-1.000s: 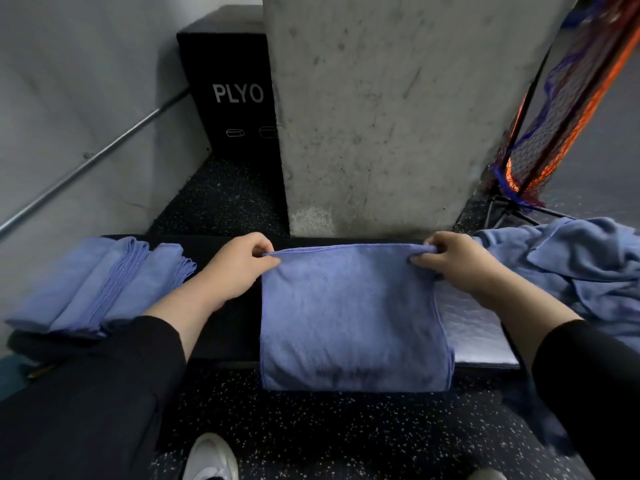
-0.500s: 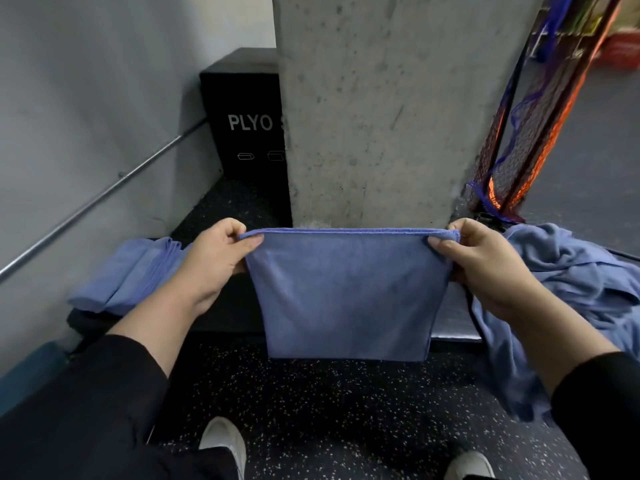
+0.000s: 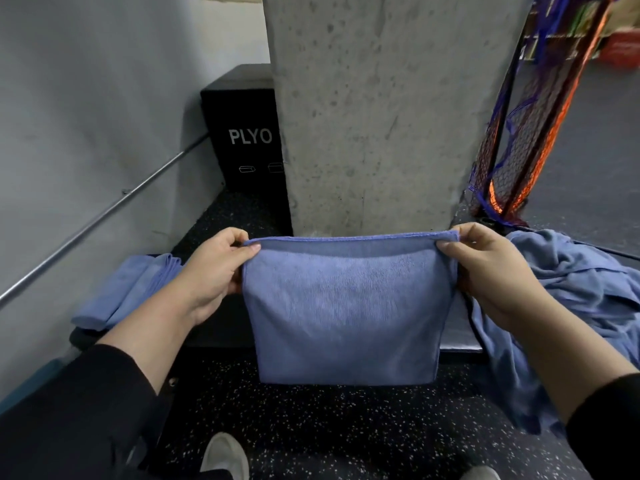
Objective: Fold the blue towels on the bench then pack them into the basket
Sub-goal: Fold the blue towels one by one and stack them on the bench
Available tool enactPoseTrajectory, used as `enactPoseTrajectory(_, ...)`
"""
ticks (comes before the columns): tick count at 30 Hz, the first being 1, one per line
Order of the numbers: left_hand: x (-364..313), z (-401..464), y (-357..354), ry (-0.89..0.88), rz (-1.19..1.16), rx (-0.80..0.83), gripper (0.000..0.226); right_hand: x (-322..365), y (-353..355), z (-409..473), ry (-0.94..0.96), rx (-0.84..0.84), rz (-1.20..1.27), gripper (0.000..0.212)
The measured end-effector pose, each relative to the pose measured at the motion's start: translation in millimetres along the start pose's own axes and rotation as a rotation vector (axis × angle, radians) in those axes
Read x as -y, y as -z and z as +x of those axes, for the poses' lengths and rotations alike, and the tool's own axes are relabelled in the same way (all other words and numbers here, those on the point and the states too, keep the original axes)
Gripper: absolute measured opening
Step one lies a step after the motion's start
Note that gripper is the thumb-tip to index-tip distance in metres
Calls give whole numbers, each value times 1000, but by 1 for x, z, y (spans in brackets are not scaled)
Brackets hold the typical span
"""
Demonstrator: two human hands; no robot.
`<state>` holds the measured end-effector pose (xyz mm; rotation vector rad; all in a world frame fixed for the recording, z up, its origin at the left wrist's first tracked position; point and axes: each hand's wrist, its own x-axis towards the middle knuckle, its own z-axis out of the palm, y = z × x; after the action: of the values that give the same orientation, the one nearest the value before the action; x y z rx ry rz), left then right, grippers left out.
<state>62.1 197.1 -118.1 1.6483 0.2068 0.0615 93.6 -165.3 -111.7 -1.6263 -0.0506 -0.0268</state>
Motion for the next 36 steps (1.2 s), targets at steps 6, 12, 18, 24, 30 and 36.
enactPoseTrajectory(6, -2, 105, -13, -12, 126, -165, 9, -22, -20, 116, -42, -124, -250, 26)
enactPoseTrajectory(12, 71, 112, -58, -230, 901, -50, 39, -77, -62, 125, -15, -50, -867, 47)
enactPoseTrajectory(18, 156, 62, -76, -199, 1397, 419, 66, -158, -84, 43, 39, 417, -1174, 67)
enactPoseTrajectory(24, 161, 58, -48, -235, 1438, 442, 80, -185, -57, 37, 210, 463, -1370, 104)
enactPoseTrajectory(30, 162, 43, -21, -204, 1450, 440, 80, -174, -41, 26, 186, 495, -1282, 83)
enactPoseTrajectory(36, 157, 14, 4, -592, 1454, 386, 71, -153, -1, 0, 337, 604, -1193, 52)
